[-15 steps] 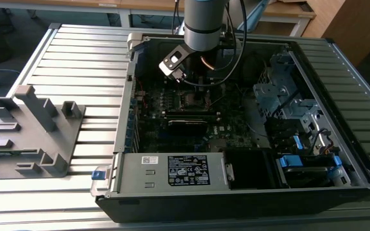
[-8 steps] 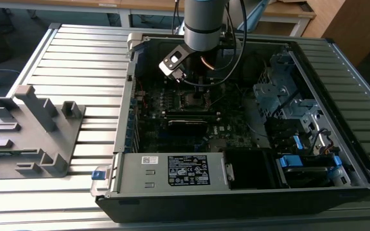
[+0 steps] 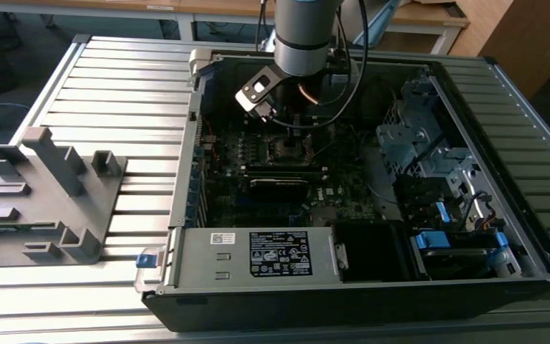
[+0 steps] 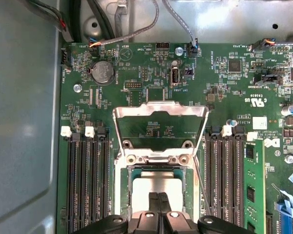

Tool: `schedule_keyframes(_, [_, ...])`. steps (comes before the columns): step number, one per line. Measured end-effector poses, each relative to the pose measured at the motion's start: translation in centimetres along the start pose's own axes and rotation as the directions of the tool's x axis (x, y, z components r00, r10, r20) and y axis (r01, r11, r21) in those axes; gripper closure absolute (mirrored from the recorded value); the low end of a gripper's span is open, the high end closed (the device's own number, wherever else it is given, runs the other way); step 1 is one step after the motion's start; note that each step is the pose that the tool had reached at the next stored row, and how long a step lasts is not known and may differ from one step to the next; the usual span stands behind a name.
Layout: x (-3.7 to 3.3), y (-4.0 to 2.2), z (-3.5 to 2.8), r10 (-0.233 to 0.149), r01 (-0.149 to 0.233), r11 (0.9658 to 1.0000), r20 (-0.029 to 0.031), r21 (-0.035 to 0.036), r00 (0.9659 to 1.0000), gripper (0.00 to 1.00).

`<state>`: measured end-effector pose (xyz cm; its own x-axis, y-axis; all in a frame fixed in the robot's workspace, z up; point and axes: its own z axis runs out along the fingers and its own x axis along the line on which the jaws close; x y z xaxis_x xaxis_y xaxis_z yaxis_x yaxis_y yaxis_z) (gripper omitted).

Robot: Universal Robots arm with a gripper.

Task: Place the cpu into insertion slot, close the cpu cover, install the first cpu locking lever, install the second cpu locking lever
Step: 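Place the cpu into insertion slot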

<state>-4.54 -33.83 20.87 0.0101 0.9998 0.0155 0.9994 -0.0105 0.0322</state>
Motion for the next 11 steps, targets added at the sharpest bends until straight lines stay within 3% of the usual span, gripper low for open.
schedule_keyframes(11, [0.01,-0.18,0.71,0.000,0.000,1.0000,-0.0003,-0.0013,1.0000,0.89])
